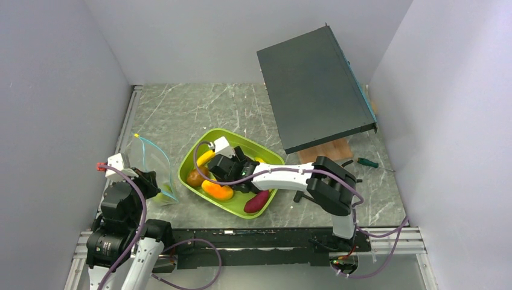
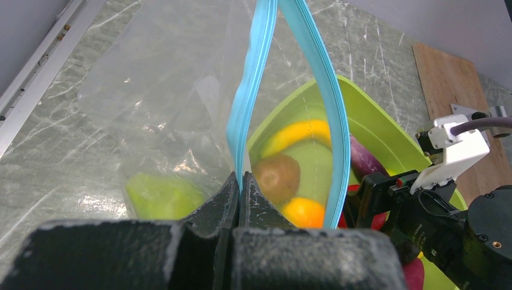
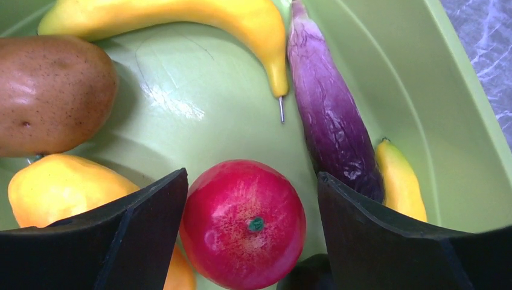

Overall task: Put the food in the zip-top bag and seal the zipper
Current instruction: Pick up the fake fruit from the bin.

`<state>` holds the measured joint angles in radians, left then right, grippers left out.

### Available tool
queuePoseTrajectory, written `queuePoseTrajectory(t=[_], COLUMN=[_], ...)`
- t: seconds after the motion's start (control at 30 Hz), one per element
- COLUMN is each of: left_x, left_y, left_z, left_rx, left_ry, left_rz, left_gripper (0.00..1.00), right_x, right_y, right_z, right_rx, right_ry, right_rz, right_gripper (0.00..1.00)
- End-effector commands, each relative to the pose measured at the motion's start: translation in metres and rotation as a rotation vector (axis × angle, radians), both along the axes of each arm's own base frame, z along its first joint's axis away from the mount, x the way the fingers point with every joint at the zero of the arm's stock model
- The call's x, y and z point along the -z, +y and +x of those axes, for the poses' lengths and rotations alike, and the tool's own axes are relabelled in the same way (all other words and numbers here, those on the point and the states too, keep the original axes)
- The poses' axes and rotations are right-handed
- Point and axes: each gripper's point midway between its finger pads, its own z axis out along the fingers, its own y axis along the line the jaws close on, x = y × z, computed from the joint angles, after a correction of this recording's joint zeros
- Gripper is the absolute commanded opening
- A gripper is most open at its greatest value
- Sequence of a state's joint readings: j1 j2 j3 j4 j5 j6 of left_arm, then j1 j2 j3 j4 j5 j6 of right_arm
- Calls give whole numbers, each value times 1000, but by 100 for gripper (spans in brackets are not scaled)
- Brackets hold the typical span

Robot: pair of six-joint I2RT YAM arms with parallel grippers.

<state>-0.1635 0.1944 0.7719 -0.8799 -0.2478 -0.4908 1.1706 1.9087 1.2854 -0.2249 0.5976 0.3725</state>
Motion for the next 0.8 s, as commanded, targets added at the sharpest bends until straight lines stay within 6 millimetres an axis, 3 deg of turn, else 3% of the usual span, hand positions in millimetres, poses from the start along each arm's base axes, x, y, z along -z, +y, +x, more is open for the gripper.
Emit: queuePoseTrajectory(t=[0.0,0.27,0.43,0.57,0.77], left_x=[-10,-10,-11,-11,-11], left_y=[-3,-3,-3,-3,-3], left_z=[4,3,2,3,3], left_rx=[18,18,13,16,19], left_ry=[-39,-36,-44,-42,-38], left_rz=[-3,-5,-7,-6,-5], left_gripper=[0,0,0,0,0], right_x=[-13,-6,1,-14,-75], right_y=[5,-6,-12,-9,3], right_z=[-1,-21,-24,-19,-13], right_rx=[13,-13,-10,-7,-23], right_ry=[-2,32,38,9,-75], right_rz=[53,44,27,45,208], right_gripper=[80,84,78,59,18])
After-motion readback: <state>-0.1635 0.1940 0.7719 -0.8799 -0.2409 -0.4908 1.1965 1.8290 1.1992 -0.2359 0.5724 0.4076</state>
